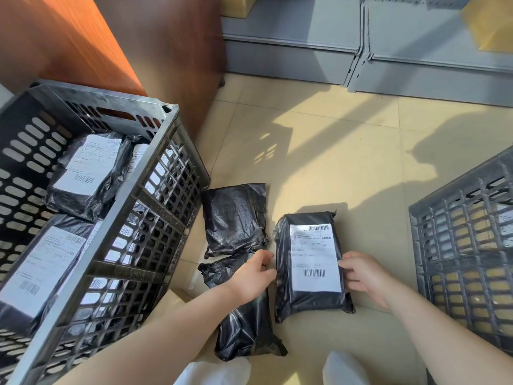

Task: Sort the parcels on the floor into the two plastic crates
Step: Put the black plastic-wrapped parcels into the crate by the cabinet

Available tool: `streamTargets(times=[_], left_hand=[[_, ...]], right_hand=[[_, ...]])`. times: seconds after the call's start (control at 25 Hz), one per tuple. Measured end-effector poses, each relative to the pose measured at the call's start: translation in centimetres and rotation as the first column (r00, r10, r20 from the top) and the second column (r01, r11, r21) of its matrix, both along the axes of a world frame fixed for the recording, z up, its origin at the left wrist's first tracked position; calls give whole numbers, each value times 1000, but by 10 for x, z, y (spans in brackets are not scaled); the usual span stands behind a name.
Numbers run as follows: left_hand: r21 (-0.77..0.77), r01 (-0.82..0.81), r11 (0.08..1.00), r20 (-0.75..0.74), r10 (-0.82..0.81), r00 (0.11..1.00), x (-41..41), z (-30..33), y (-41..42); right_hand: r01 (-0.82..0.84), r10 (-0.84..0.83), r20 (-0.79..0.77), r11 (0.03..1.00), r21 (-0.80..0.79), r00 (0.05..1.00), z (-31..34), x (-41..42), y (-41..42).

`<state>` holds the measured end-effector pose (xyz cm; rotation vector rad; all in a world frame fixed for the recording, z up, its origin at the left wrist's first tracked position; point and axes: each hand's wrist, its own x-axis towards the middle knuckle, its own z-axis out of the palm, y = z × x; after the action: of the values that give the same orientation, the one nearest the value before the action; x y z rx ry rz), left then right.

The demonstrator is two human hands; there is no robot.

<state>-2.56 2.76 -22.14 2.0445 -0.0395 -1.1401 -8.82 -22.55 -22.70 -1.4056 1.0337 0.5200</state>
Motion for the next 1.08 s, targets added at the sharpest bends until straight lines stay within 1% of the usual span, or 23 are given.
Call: streamTargets(times=[0.08, 0.2, 0.32, 0.44, 0.6, 0.72, 0.8, 0.88, 1.04, 1.08], left_hand=[[-59, -45, 997, -44, 42, 998, -1, 5, -6], [-138, -181, 974, -98, 168, 981, 3, 14, -11], [-187, -195, 963, -103, 178, 979, 7, 24, -10], [-269, -263, 927, -124, 237, 964, 11, 35, -11], [-346, -344, 873, -74, 340, 937, 18, 43, -12], [-408, -410, 816, -119, 397, 910, 29, 52, -10], [-415, -432, 800, -126, 420, 899, 37, 60, -6], [-414, -423, 806, -86, 428, 900, 42, 72, -1], [-387, -344, 855, 110, 414, 904, 51, 98, 18], [-392, -338, 856, 131, 415, 900, 52, 104, 21]], right_hand=[[33, -34, 52, 999, 18, 998, 4, 8, 6], [91, -92, 124, 996, 14, 988, 12, 21, 16], [142, -143, 160, 990, 19, 977, 19, 31, 22], [157, -166, 195, 986, 61, 967, 31, 41, 28], [166, -174, 229, 985, 53, 958, 50, 59, 36], [160, -172, 245, 985, 70, 954, 61, 68, 43], [152, -168, 249, 985, 80, 954, 71, 74, 48], [119, -136, 277, 990, 76, 951, 81, 79, 51], [0, -27, 368, 997, 75, 930, 100, 82, 58], [-29, 1, 374, 997, 69, 927, 103, 82, 60]])
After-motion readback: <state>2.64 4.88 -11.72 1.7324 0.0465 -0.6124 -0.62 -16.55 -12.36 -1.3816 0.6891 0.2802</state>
